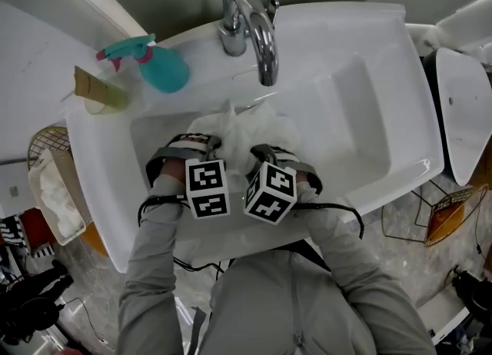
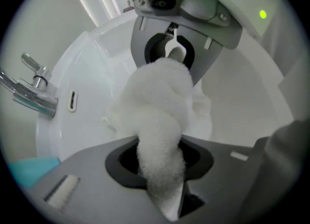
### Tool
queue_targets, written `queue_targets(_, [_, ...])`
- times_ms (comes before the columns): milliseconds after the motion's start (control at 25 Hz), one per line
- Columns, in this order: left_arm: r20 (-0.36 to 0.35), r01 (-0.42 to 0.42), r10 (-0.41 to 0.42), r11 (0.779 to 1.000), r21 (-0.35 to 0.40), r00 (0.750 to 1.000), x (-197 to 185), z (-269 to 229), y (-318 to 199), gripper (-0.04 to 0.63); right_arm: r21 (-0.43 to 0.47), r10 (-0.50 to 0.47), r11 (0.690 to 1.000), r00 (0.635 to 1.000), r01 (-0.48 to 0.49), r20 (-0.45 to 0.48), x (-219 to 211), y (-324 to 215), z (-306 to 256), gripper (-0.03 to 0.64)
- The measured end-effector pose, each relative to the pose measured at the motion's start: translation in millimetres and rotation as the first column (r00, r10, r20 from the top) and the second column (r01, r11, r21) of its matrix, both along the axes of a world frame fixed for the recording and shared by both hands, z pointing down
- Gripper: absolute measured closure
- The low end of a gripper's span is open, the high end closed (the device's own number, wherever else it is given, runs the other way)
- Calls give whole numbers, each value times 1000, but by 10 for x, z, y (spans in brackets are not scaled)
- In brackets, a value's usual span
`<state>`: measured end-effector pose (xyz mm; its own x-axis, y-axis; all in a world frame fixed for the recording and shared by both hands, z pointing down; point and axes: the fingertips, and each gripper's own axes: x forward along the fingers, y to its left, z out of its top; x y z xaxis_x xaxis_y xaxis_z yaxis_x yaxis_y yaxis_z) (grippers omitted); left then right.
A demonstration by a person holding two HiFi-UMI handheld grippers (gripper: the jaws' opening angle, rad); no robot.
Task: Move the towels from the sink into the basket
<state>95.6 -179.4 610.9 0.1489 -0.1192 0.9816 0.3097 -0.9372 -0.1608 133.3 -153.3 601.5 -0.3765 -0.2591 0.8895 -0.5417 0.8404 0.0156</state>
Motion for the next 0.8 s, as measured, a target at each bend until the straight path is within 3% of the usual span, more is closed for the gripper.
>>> queue_targets(200, [-56, 87, -80, 987, 136, 995, 35, -480, 1, 400, 188, -16, 982, 1000, 19, -19, 71, -32, -479, 518])
queue_targets(360, [-93, 155, -135, 952, 265, 987, 24, -954, 99, 400, 328, -33, 944, 999, 37, -19, 82, 41, -942, 518])
queue_targets(600, [-131, 257, -221, 861, 440, 966, -151, -1635, 475, 400, 519, -111, 846, 993, 119, -46, -68, 365, -1602, 518])
queue_targets(800, [-157, 351, -320, 750, 561, 934, -490, -2152, 870, 400, 633, -211, 748, 976, 199, -57, -390, 711, -2092, 518])
